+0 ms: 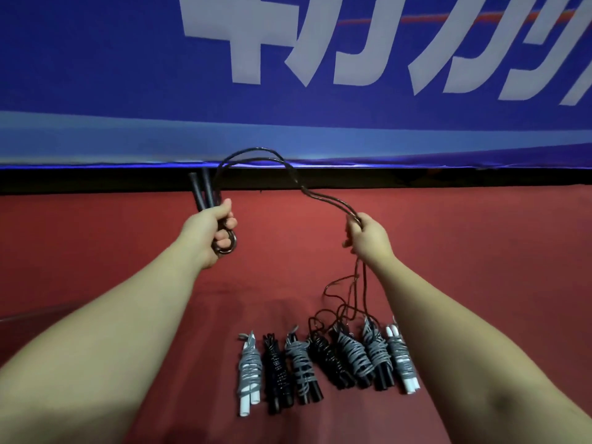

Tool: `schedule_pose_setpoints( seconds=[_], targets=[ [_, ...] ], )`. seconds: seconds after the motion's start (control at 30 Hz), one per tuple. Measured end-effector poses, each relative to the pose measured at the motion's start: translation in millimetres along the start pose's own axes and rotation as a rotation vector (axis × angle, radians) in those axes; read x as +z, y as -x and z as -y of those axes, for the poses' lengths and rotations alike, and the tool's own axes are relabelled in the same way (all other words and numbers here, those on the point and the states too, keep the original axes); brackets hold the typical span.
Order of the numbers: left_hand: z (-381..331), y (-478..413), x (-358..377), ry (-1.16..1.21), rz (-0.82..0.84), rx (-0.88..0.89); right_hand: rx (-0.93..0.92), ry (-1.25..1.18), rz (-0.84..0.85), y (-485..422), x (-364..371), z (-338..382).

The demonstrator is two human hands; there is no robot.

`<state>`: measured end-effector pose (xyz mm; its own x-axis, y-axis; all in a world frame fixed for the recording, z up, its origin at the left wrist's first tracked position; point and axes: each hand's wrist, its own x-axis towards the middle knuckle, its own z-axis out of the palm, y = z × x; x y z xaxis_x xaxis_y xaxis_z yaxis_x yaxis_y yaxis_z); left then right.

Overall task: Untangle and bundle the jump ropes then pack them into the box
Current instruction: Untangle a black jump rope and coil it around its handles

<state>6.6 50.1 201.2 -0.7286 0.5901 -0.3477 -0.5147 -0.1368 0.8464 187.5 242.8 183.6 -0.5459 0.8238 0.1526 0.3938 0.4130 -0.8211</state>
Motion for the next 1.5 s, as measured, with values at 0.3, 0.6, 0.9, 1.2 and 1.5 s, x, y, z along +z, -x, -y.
schedule_pose_setpoints(
  seconds=[0.3,0.6,0.9,1.2,1.5],
  targets=[
    [25,26,24,0.129,0.278,-0.227,-0.436,0.954,0.378,31,13,31],
    [14,41,18,-0.070,0.633,-0.243,-0.383,0.952,0.381,42,24,36],
    [20,17,-10,0.359,0.227,-0.129,-0.026,0.286,0.458,33,17,29],
    [50,35,11,0.253,0.305,-0.371,0.135,0.114,0.433,40,37,50],
    [52,30,-6,0.216,0.188,-0.364,-0.030,0.454,0.598,35,14,36]
  ],
)
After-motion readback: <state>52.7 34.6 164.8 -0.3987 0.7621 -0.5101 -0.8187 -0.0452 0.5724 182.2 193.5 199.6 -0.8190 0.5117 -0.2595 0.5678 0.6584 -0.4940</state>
